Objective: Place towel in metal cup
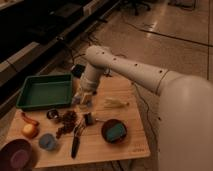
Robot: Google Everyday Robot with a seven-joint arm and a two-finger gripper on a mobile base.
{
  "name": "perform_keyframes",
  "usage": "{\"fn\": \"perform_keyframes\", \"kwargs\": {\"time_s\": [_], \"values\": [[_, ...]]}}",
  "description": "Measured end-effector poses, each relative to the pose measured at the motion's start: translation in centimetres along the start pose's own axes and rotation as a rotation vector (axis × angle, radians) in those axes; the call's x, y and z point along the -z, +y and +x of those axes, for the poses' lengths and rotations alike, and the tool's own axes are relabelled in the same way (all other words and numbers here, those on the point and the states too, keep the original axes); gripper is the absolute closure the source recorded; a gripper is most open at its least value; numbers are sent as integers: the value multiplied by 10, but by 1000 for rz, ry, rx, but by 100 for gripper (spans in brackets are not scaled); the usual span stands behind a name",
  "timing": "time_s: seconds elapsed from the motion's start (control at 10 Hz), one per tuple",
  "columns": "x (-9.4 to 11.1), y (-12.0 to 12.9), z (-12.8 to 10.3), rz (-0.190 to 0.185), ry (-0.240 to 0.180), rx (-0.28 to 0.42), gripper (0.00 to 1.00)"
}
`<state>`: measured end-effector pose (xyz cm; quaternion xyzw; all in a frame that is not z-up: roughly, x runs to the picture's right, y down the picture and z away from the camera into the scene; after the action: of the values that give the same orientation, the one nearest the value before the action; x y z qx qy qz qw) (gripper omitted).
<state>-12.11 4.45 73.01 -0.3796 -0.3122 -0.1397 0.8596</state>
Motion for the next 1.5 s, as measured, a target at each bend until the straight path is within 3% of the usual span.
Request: {"fn": "perform_keyframes", "kwargs": {"time_s": [0.1,0.5,0.7,1.0,1.2,1.3,1.5], "values": [[2,-4,1,2,-17,1,100],[2,-4,1,-1,-21,5,100],[-2,-8,-10,-26,-49,52,100],[-29,-28,-61,-75,-65,152,100],[-60,-38,-102,-122,-58,230,100],[-72,-38,-111,-131,-48,255,100],[-93,-40,-111,-90,-56,293,100]]}}
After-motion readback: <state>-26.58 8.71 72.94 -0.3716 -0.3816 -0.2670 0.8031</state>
